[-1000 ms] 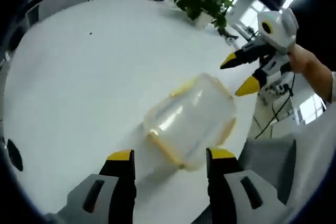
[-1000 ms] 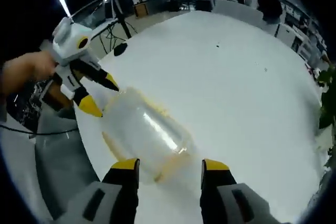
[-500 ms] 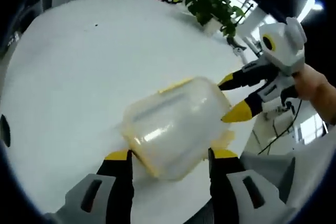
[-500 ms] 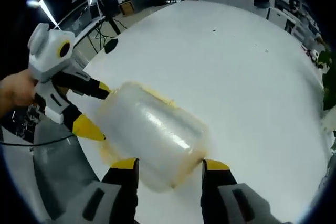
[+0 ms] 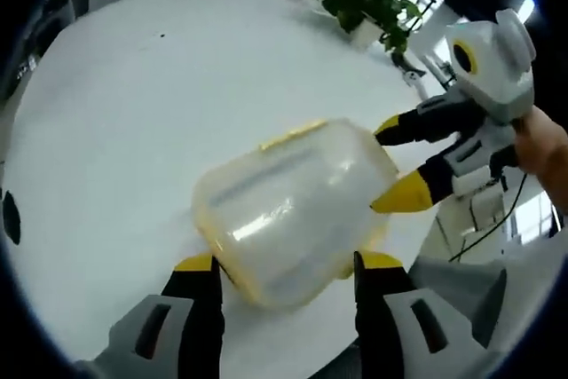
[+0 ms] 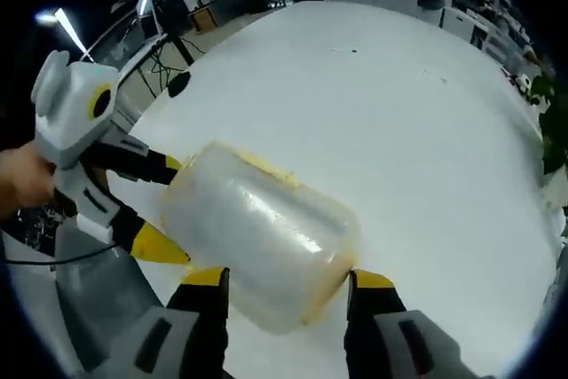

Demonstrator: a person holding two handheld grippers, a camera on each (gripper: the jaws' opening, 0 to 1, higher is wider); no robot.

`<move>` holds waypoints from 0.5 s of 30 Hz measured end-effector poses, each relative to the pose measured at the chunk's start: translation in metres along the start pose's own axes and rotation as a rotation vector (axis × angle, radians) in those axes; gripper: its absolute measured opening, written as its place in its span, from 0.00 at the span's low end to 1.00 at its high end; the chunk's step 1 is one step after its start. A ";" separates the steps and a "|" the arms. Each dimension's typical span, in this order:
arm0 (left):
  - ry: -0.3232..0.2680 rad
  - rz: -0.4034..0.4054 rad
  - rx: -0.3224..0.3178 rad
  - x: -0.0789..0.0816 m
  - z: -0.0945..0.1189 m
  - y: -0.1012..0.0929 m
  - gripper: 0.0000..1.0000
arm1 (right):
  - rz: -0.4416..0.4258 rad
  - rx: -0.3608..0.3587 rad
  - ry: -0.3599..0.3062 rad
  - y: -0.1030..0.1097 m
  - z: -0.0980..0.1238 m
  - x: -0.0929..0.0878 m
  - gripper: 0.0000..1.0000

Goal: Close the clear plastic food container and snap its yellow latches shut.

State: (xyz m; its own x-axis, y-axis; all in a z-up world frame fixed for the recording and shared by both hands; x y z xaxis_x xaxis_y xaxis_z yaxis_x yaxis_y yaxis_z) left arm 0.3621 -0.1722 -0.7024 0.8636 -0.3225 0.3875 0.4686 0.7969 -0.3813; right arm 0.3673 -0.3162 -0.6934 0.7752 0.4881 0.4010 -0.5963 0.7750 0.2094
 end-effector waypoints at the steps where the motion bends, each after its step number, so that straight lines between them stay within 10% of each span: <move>1: 0.008 -0.007 -0.003 0.000 0.000 -0.001 0.57 | 0.001 -0.001 0.004 0.000 0.000 0.000 0.51; 5: 0.113 0.020 0.000 -0.007 -0.001 0.000 0.56 | -0.107 0.048 0.027 0.014 -0.006 0.003 0.51; 15: 0.089 0.065 -0.043 -0.003 -0.008 0.002 0.55 | -0.071 0.017 0.051 0.001 -0.009 0.004 0.51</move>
State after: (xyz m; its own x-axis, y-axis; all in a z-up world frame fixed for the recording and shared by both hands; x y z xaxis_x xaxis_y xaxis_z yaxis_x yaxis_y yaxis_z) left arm 0.3619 -0.1740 -0.7104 0.9045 -0.3165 0.2858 0.4173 0.7954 -0.4395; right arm 0.3717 -0.3097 -0.6992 0.8252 0.4519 0.3388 -0.5422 0.8019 0.2511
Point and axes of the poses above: the point that each gripper's makers call its tool centre point, and the gripper's own axes: z roughly backward along the fingers, y roughly to its left, x roughly out of its top, the point moved 5 cm from there along z, roughly backward along the fingers, and after that the axes turned 4 degrees about z, right-handed, at the moved point
